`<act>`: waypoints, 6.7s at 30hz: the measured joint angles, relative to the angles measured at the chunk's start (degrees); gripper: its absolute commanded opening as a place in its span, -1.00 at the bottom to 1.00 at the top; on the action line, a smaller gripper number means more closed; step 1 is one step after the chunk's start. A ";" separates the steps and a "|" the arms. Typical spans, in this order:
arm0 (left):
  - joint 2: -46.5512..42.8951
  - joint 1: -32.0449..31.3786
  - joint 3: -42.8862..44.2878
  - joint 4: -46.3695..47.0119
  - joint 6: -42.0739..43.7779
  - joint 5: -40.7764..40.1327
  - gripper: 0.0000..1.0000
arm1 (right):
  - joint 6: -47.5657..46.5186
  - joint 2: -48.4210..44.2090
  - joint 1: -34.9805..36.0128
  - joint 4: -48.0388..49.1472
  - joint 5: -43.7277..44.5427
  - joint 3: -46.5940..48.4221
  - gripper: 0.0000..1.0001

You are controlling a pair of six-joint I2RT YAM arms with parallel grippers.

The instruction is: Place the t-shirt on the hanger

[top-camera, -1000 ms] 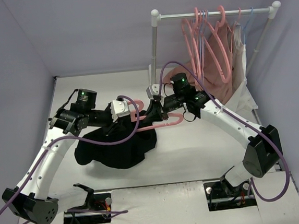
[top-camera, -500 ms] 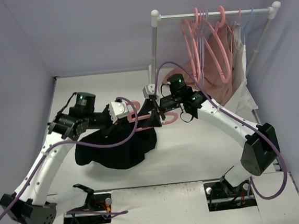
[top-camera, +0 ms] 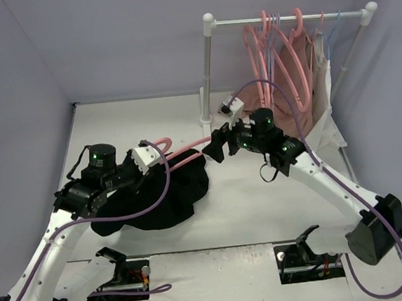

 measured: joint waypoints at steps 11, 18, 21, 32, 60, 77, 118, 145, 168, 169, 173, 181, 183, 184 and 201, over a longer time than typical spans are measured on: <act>-4.96 -0.02 -3.98 3.46 -3.53 0.14 -1.00 | 19.86 3.32 14.05 9.80 19.87 -8.74 0.39; -4.95 -0.02 -4.89 4.92 -4.53 -0.42 -1.00 | 23.06 10.31 18.63 13.88 25.65 -8.60 0.40; -4.78 -0.02 -4.94 4.99 -4.84 -0.98 -1.00 | 23.63 12.49 20.10 15.03 27.01 -8.13 0.40; -4.46 -0.02 -4.94 5.08 -5.36 -1.22 -1.00 | 23.54 17.79 23.35 17.55 33.18 -6.88 0.02; -7.98 -0.77 -5.05 5.27 -6.13 1.11 -1.00 | 20.21 2.78 3.90 19.96 19.88 -14.51 -1.00; -2.09 -2.71 -5.05 8.98 -6.63 -0.94 -1.00 | 17.47 1.00 -12.65 15.22 -4.48 -14.51 -1.00; 7.42 -18.82 -0.26 14.91 -6.05 -24.93 -1.00 | 12.24 4.35 -28.68 -5.91 -18.82 1.77 -0.85; 9.88 -21.59 2.28 0.19 -6.79 -34.64 -1.00 | 9.94 3.53 -15.96 -4.92 -7.99 9.31 -0.94; 5.30 -20.57 3.56 2.46 -10.78 -29.33 -1.00 | 5.80 7.15 12.29 -3.16 4.30 13.39 -0.68; 4.87 -20.40 3.54 2.81 -10.83 -29.31 -1.00 | 5.48 7.08 12.47 -2.92 4.51 13.00 -0.59; 2.03 -20.13 2.01 4.92 -10.72 -28.81 -1.00 | 3.47 5.82 12.75 -2.79 5.38 10.55 0.23; -3.19 -19.93 -1.64 6.64 -8.58 -25.23 -1.00 | -4.25 1.01 10.85 -7.65 5.93 10.36 0.45; -3.62 -19.93 -2.28 6.87 -8.18 -24.20 -1.00 | -6.45 -0.45 8.19 -8.53 4.38 10.56 0.44; -3.78 -19.93 -2.57 6.89 -8.01 -23.72 -1.00 | -7.60 -1.11 6.30 -8.92 3.00 10.66 0.44; -3.87 -19.19 -2.96 5.72 -5.75 -18.56 -1.00 | -34.01 0.56 -7.99 -20.15 -17.69 7.53 0.40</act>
